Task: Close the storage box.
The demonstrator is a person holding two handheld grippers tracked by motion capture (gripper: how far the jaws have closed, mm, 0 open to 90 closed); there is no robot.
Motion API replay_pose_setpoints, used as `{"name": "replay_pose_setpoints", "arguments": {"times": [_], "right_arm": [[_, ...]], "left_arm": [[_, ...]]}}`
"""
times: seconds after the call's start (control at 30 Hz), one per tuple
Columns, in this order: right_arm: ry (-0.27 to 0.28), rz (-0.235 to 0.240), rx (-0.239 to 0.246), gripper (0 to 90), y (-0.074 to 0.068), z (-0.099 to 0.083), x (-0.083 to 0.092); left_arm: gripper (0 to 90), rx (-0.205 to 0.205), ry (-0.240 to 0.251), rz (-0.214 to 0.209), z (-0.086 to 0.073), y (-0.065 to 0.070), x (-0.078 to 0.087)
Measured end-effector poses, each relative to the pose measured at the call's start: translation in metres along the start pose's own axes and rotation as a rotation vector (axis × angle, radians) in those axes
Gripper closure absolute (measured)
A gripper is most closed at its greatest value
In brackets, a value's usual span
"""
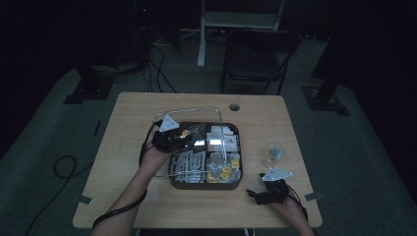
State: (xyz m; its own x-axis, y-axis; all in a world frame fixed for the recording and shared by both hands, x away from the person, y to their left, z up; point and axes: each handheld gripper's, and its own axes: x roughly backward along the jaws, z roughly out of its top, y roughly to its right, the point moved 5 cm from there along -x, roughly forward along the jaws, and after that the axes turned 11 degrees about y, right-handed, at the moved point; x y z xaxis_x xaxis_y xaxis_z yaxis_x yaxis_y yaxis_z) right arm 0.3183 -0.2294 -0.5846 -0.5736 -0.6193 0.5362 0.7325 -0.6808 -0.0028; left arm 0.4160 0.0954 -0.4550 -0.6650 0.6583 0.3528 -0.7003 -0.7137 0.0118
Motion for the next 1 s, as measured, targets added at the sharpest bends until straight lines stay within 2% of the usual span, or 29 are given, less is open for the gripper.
{"name": "replay_pose_setpoints", "arguments": {"times": [0.6, 1.0], "right_arm": [[0.001, 0.001, 0.001, 13.8, 0.000, 0.000, 0.000], [0.001, 0.001, 0.001, 13.8, 0.000, 0.000, 0.000]], "left_arm": [[60.2, -0.040, -0.075, -0.052, -0.011, 0.023, -0.039], [60.2, -0.046, -0.129, -0.058, -0.023, 0.031, -0.060]]}}
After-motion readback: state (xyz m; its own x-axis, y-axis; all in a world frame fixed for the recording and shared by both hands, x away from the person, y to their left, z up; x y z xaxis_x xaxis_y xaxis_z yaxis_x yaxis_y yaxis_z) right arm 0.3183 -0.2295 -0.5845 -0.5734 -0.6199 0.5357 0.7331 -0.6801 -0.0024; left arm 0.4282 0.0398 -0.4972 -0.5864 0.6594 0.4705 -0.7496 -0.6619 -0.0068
